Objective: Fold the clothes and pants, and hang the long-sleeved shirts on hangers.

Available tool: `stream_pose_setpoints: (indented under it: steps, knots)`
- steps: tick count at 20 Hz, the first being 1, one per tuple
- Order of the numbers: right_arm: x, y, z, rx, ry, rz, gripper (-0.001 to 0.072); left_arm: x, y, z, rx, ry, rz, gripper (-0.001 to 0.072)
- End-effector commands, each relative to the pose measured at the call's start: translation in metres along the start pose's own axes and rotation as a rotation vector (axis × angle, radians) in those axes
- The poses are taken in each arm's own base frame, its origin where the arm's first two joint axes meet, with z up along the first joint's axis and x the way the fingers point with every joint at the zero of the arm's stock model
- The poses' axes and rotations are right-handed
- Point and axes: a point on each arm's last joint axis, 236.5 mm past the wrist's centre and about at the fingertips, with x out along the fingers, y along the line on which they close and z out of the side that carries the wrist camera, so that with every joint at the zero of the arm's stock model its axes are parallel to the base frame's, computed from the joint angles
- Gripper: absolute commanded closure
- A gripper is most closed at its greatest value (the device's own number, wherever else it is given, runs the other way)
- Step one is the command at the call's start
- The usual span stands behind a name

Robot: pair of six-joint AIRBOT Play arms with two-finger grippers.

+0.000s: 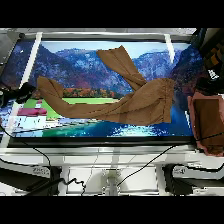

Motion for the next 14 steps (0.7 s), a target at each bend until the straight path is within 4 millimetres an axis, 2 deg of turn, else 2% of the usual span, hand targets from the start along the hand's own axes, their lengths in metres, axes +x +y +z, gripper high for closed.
stream_pose_setpoints:
  steps: [1,3,5,9,14]
  knots:
    - [-0.001,0.011,0.007,0.024,-0.027,0.046,0.0264,0.017,-0.003,0.016,0.091,-0.081,0.028,0.0217]
    - [-0.001,0.011,0.008,0.024,-0.035,0.046,0.0264,0.021,-0.012,0.011,0.117,-0.073,0.020,0.0217]
    - [-0.001,0.011,0.008,0.025,-0.035,0.047,0.0264,0.022,-0.016,0.008,0.122,-0.069,0.015,0.0152]
    - [-0.001,0.014,0.009,0.032,-0.036,0.062,0.0264,0.023,-0.014,0.006,0.149,-0.062,0.027,0.0152]
    - [-0.001,0.020,0.010,0.044,-0.040,0.088,0.0264,0.018,-0.015,-0.024,0.282,0.076,0.037,0.0134]
